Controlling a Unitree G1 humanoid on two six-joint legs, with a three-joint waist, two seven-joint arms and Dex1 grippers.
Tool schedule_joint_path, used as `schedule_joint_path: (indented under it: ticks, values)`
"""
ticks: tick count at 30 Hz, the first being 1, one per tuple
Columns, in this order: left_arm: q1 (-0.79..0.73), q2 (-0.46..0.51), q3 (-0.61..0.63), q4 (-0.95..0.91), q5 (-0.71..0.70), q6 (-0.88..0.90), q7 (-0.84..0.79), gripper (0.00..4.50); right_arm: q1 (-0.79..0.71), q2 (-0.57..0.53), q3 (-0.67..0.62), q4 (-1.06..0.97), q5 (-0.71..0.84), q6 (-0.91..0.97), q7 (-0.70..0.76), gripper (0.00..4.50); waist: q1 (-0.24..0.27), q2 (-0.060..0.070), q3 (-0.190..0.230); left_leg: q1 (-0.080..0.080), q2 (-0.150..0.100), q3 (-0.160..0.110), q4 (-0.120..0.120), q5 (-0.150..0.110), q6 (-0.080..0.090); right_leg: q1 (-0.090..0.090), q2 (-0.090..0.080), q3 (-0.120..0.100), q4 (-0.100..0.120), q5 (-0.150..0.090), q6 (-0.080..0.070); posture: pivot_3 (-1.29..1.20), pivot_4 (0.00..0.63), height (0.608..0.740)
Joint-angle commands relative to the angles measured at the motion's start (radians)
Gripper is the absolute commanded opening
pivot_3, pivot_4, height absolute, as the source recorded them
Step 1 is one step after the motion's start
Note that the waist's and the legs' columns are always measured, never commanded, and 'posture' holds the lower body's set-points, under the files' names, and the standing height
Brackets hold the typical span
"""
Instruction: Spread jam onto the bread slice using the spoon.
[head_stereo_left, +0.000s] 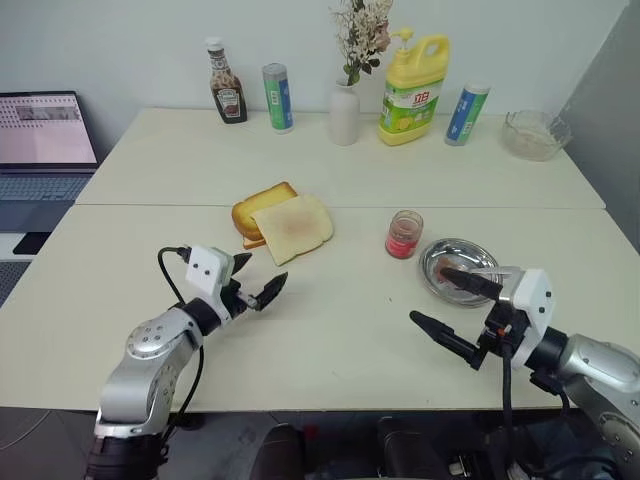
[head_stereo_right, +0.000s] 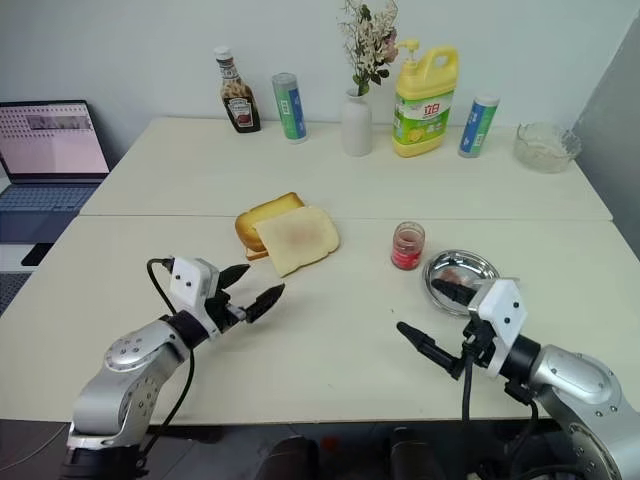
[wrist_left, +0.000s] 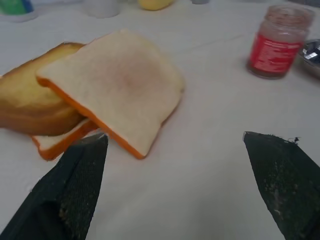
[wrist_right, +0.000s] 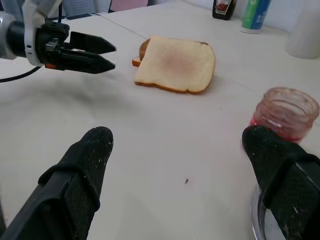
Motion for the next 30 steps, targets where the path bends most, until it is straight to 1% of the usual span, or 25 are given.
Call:
schedule_joint_path:
  ticks: [1,4,6,10,15,18,21,24,25,30]
  values:
    - [-0.078,-0.028,0.044,0.039,-0.064,0.11,0.06,4.5,-0.071,-0.009,0.015,-0.049,0.028,0.058,-0.043,4.47,0.001,0.0,0.0,0.0,0.0,0.0,0.0,0.0,0.0,0.0,0.0,0.0,0.0,0.0,0.0,0.0,0.15,0.74]
    - [-0.138,-0.063,0.059,0.069,-0.118,0.206,0.097,4.5,-0.108,-0.007,0.022,-0.058,0.037,0.076,-0.057,4.47,0.002,-0.001,0.0,-0.001,-0.001,-0.001,0.0,0.0,0.0,0.0,0.0,-0.001,0.0,0.0,0.0,0.0,0.15,0.74]
    - [-0.165,-0.077,0.076,0.085,-0.136,0.237,0.118,4.5,-0.117,-0.007,0.023,-0.065,0.043,0.084,-0.063,4.47,0.002,-0.001,0.0,-0.002,-0.001,-0.002,0.0,0.0,0.0,0.0,0.0,-0.002,-0.001,0.0,0.0,0.0,0.15,0.74]
    - [-0.269,-0.097,0.126,0.199,-0.17,0.303,0.171,4.5,-0.131,-0.002,0.034,-0.071,0.047,0.093,-0.073,4.47,0.002,-0.002,0.0,-0.002,-0.001,-0.005,0.001,0.0,0.0,0.0,0.0,-0.004,0.0,0.0,0.0,0.0,0.15,0.74]
    - [-0.342,-0.122,0.142,0.291,-0.171,0.315,0.205,4.5,-0.133,-0.003,0.04,-0.071,0.044,0.09,-0.072,4.47,0.002,-0.002,0.0,-0.003,-0.001,-0.006,0.001,0.0,0.0,0.0,0.0,-0.005,-0.001,0.0,0.0,0.0,0.15,0.74]
    - [-0.359,-0.119,0.112,0.315,-0.152,0.307,0.188,4.5,-0.133,-0.002,0.04,-0.072,0.044,0.09,-0.074,4.47,0.001,-0.002,0.0,-0.004,-0.001,-0.007,0.001,0.0,0.0,0.0,0.0,-0.005,-0.001,0.0,0.0,0.0,0.15,0.74]
    - [-0.387,-0.139,0.114,0.357,-0.162,0.321,0.202,4.5,-0.13,0.0,0.042,-0.081,0.045,0.09,-0.08,4.47,0.002,-0.002,0.0,-0.004,-0.001,-0.008,0.001,0.0,0.0,0.0,0.0,-0.006,-0.001,0.0,0.0,0.0,0.15,0.74]
    - [-0.404,-0.151,0.117,0.373,-0.173,0.333,0.198,3.92,-0.126,0.001,0.043,-0.087,0.045,0.09,-0.083,4.5,0.002,-0.002,0.0,-0.005,-0.001,-0.009,0.001,0.0,0.0,0.0,0.0,-0.008,-0.001,0.0,0.0,0.0,0.15,0.74]
    - [-0.405,-0.152,0.118,0.371,-0.175,0.336,0.195,3.66,-0.125,0.001,0.043,-0.089,0.044,0.09,-0.085,4.5,0.002,-0.002,0.0,-0.005,-0.001,-0.009,0.001,0.0,0.0,0.0,0.0,-0.008,-0.001,0.0,0.0,0.0,0.15,0.74]
    - [-0.408,-0.15,0.119,0.366,-0.176,0.362,0.202,2.04,-0.123,0.005,0.045,-0.093,0.04,0.087,-0.089,4.5,0.002,-0.002,0.0,-0.005,-0.001,-0.011,0.001,0.0,0.0,0.0,0.0,-0.01,-0.001,0.0,0.0,0.0,0.15,0.74]
